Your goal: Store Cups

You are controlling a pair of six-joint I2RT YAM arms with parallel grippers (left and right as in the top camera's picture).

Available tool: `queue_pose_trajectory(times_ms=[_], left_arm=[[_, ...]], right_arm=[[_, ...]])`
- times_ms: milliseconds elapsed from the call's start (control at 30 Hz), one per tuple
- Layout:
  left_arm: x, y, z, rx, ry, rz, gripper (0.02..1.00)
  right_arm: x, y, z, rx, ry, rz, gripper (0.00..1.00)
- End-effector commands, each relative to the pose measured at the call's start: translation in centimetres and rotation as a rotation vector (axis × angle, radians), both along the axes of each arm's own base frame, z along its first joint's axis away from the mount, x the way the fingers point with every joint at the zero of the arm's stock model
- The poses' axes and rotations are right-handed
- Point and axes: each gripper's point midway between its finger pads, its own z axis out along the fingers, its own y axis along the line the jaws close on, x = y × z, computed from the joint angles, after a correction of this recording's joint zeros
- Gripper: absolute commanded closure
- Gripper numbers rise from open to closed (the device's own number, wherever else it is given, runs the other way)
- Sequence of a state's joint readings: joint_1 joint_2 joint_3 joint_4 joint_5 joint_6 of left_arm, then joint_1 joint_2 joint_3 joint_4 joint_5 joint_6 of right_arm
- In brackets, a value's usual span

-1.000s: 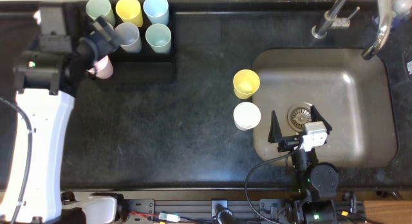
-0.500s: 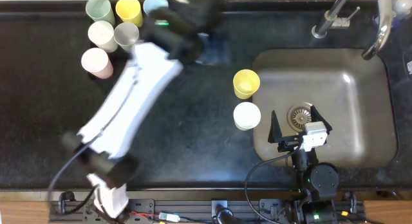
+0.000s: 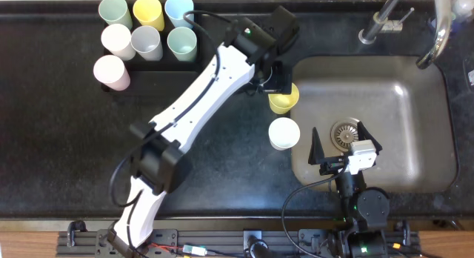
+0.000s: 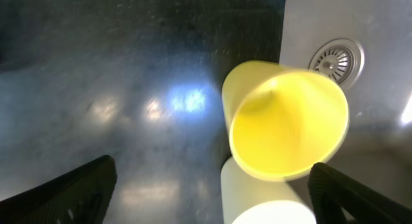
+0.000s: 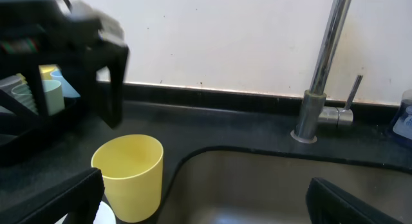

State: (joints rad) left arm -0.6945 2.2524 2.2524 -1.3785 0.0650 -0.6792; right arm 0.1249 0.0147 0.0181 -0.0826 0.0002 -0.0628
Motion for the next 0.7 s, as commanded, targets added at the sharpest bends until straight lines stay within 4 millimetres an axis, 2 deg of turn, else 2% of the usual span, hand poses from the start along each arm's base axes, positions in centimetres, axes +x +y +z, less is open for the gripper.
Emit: queue_pose_trajectory(times_ms=[33, 433, 700], left_arm=[[0.2, -1.4, -1.9, -0.003, 0.020, -0.011, 0.108], [0.2, -2.0, -4.6, 0.005, 0.068, -0.015, 0.321], [0.2, -2.6, -5.0, -0.008, 0.066, -0.022, 0.597]], right_arm=[[0.0, -0.1, -0.3, 0.007, -0.002, -0.004, 0.005], [0.0, -0.1, -0.3, 0.007, -0.002, -0.004, 0.003], [0.0, -0.1, -0.3, 0.007, -0.002, -0.004, 0.003]])
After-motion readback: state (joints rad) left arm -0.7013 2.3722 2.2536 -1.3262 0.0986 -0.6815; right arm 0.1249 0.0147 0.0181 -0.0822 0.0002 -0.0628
